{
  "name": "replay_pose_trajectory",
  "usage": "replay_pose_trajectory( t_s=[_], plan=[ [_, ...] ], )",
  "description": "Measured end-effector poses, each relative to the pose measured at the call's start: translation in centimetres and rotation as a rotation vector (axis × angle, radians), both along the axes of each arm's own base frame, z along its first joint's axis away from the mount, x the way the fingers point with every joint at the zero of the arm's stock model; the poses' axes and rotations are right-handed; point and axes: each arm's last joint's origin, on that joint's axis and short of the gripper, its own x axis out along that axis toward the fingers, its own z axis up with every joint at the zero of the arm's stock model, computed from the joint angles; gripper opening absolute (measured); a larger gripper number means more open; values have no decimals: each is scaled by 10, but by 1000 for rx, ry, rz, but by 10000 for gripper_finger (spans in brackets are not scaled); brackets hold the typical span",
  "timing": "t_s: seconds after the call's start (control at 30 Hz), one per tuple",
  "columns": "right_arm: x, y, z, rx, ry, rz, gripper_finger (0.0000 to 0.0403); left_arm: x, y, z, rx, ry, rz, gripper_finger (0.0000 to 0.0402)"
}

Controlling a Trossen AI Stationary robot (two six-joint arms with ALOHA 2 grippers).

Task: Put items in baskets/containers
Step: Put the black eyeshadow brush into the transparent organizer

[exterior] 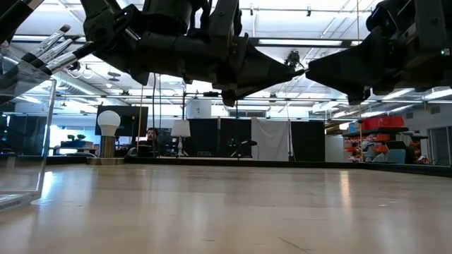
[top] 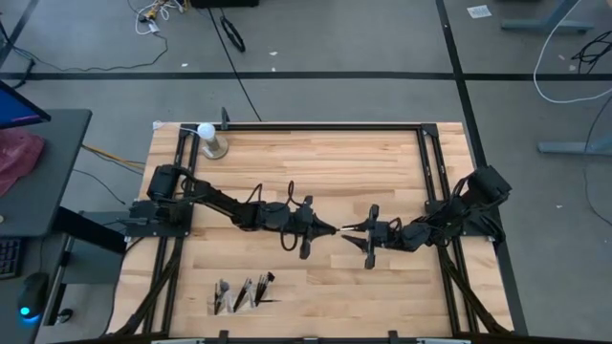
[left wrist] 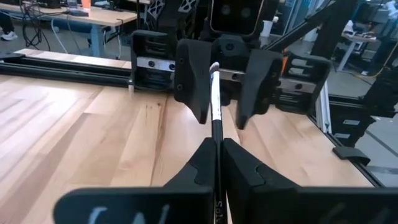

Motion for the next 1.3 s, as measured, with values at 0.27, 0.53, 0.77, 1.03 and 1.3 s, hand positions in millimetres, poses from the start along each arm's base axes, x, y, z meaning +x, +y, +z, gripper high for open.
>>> replay_pose_trajectory(
  t_s=[0.27,0.53,0.77,1.03,1.3],
  plan=[
    [1,-2,0,21,-4,-13,41,0,0,0,3,1,-1,16],
    [1,-2,0,27,-5,-7,33,0,0,-1,5,10,0,17],
    [2,-2,0,61,-11,-9,85,0,1,-1,6,14,7,15],
    [8,1,6,49,-32,-13,86,0,1,-1,5,15,0,14],
    [13,4,5,29,3,-9,21,0,0,-2,8,24,-8,19]
  ],
)
